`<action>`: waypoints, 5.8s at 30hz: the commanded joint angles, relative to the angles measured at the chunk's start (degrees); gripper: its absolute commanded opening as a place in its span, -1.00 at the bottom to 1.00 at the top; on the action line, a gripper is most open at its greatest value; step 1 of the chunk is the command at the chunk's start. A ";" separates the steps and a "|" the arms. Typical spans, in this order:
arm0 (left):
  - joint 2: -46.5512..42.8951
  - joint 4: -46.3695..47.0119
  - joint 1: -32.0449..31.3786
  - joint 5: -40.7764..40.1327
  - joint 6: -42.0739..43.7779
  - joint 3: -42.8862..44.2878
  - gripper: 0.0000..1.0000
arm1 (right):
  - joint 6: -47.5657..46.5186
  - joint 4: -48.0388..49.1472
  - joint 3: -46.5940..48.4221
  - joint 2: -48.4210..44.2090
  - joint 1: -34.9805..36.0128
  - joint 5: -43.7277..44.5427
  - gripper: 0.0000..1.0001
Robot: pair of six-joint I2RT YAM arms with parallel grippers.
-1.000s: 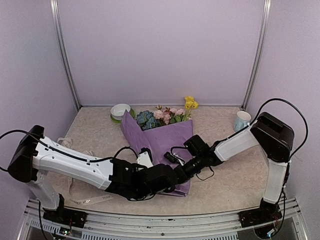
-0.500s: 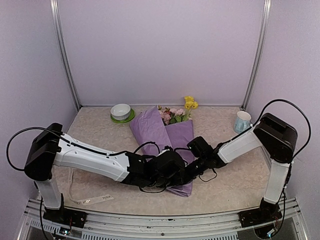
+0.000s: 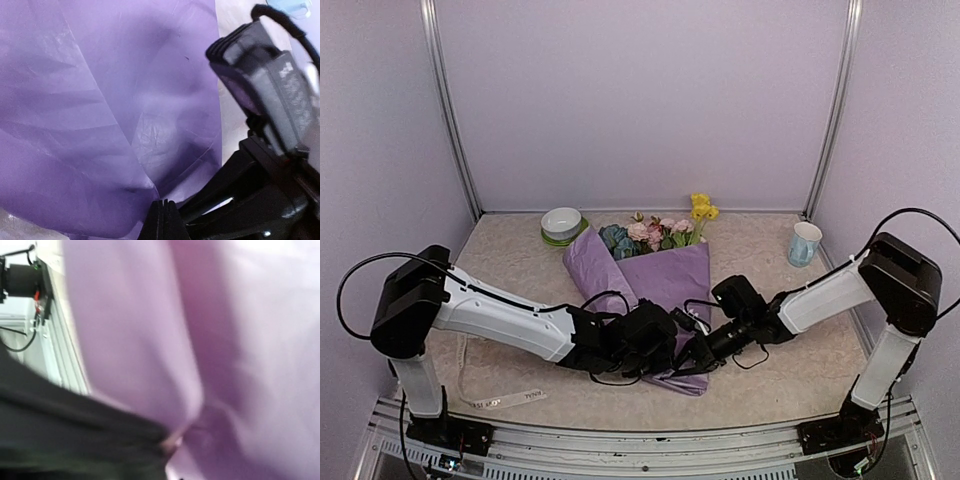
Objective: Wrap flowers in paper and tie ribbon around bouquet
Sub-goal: Fold the two-thirds-folded wrapping paper at the center of the board, then press the fold line on the folded wrapping paper.
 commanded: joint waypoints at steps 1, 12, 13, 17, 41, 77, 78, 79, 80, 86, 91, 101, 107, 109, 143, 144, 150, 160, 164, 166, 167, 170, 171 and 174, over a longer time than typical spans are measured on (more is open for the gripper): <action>2.29 -0.39 0.72 2.13 1.35 1.58 -1.00 | 1.30 -4.50 -0.46 -6.03 -1.02 1.42 -0.70; 3.20 -0.20 1.21 3.50 1.58 1.83 -1.00 | -13.20 -26.95 2.08 -18.52 -16.83 16.44 -0.16; 3.20 -0.21 1.27 3.50 1.60 1.82 -1.00 | -14.50 -27.47 2.25 -17.66 -18.09 17.57 0.05; 3.41 -0.50 1.24 3.46 1.69 2.22 -1.00 | -17.03 -25.33 3.21 -11.13 -21.35 16.47 0.36; 20.05 -23.99 -6.92 0.19 24.48 31.94 -1.00 | -3.09 -3.15 -0.21 1.02 -14.82 0.32 -0.93; 20.91 -25.63 -6.73 1.92 24.61 32.39 -1.00 | -12.87 -14.50 25.86 6.13 -13.33 -5.00 -0.05; 20.84 -25.63 -6.79 1.86 24.57 32.33 -1.00 | -12.67 -14.02 25.67 6.01 -13.33 -5.63 -0.30; 20.88 -25.63 -6.74 1.93 24.57 32.33 -1.00 | -12.20 -13.40 25.40 5.82 -13.33 -6.70 -0.61; 20.92 -25.63 -6.77 1.91 24.68 32.33 -1.00 | -11.93 -13.00 25.16 5.53 -13.32 -7.16 -0.91; 20.78 -25.54 -6.74 1.93 24.77 32.24 -1.00 | -10.72 -11.55 23.05 2.83 -14.37 -5.95 -1.00; 20.37 -25.45 -6.87 2.11 26.46 32.35 -1.00 | -9.34 -9.74 21.65 3.86 -15.90 -5.03 -1.00; 16.89 -27.58 -8.16 -6.91 37.71 45.22 -0.09 | -7.80 -8.69 21.27 9.54 -17.56 -4.98 -1.00; 21.26 -30.64 -8.96 -2.85 42.49 49.65 -0.35 | -8.79 -10.08 23.03 10.94 -18.74 -5.80 -1.00; 22.82 -33.26 -9.05 -3.23 41.86 49.65 -0.38 | -10.29 -11.96 24.40 11.91 -18.86 -6.00 -1.00; 22.27 -35.97 -12.45 -4.33 49.25 30.27 -0.35 | -10.45 -19.28 20.12 1.41 -20.99 8.49 -1.00; 22.04 -36.04 -12.49 -4.69 49.11 30.27 -0.33 | -10.59 -19.14 19.60 2.50 -21.30 8.93 -1.00; 14.92 -33.94 -12.87 -8.21 49.15 35.88 0.02 | -10.59 -17.67 18.85 9.67 -22.29 5.60 -1.00; -3.98 -13.15 -9.26 1.41 48.29 19.50 0.14 | -11.05 -16.69 17.91 10.31 -22.56 5.80 -1.00; 1.56 -22.43 -5.33 -5.57 42.58 20.53 -0.44 | -11.14 -16.87 17.97 10.16 -22.60 5.55 -1.00; 4.78 -24.89 -5.43 -7.87 43.01 21.65 -0.50 | -11.14 -16.75 17.86 10.00 -22.57 5.37 -1.00; 6.43 -25.53 -5.68 -8.24 43.66 22.69 -0.50 | -11.09 -16.80 17.86 9.95 -22.57 5.31 -1.00; 11.48 -26.08 -6.98 -9.45 45.69 25.04 -0.49 | -10.93 -16.58 17.62 9.88 -22.57 5.30 -1.00; 13.01 -26.02 -7.41 -9.73 46.43 25.89 -0.48 | -10.69 -16.22 17.45 9.82 -22.58 5.23 -1.00; 16.58 -24.62 -9.05 -9.78 49.95 27.88 -0.40 | -10.27 -15.71 17.05 9.81 -22.52 5.01 -1.00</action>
